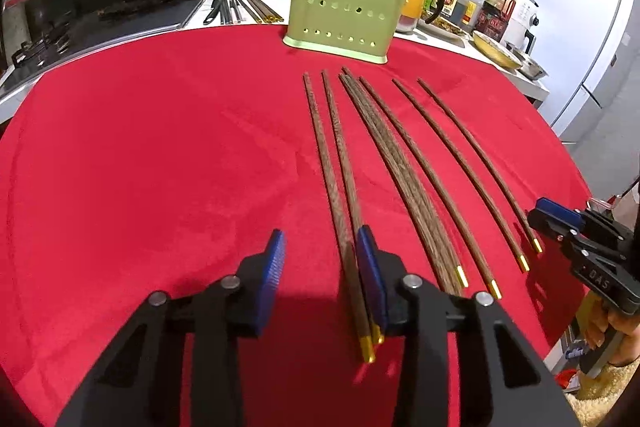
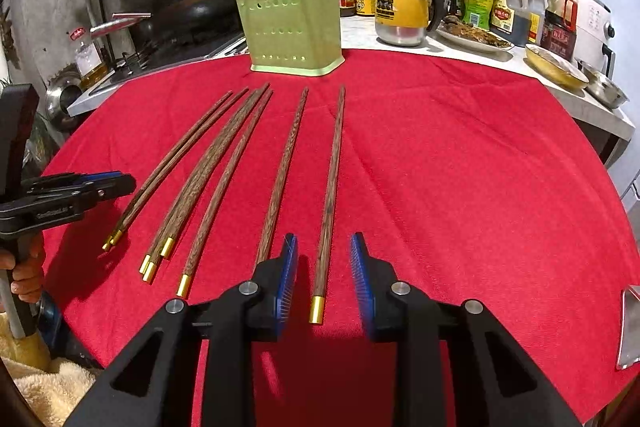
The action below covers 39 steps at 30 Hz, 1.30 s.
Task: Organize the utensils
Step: 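Close the right gripper on the next chopstick while the left gripper grasps another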
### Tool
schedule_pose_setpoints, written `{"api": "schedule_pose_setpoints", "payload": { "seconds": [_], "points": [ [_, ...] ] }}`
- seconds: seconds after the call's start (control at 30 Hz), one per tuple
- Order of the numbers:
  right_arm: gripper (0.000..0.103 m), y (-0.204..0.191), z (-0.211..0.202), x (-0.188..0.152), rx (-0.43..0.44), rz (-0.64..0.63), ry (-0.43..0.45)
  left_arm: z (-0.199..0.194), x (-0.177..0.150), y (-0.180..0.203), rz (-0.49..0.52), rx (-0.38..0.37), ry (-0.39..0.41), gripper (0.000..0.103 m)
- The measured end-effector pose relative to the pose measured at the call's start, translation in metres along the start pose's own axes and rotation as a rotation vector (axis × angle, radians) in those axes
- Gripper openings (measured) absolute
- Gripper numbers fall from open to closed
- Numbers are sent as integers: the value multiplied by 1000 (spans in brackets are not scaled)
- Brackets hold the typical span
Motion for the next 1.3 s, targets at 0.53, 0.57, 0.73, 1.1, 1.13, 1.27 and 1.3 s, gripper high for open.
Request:
{"api": "schedule_pose_setpoints", "payload": {
  "seconds": [0.53,0.57,0.73,1.1,1.13,1.27,1.3],
  "points": [
    [12,-3,16,-1,-11,-36,-18,8,5,-17,117,211,-5,22],
    [8,-3,17,0,-26,-42,-11,6,5,-21,107,213,-4,19],
    [7,10,18,3,-68,-9,-5,3,6,-39,68,225,17,12],
    [12,9,9,-8,-50,-11,-10,-21,-24,-35,127,105,50,29],
    [12,9,8,-9,-48,-15,-10,-22,-27,-33,138,111,48,31],
    [12,7,7,-10,-43,-22,-13,-27,-35,-30,148,138,51,32],
    [12,8,7,-10,-43,-21,-13,-27,-35,-31,136,135,53,32]
  ]
}}
Point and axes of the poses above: each gripper's, at about its wrist camera, not at the fingertips, and z roughly the way its jaws point, y to its right, x to its top, the point moved 8 cm from there along z, roughly the way its jaws point
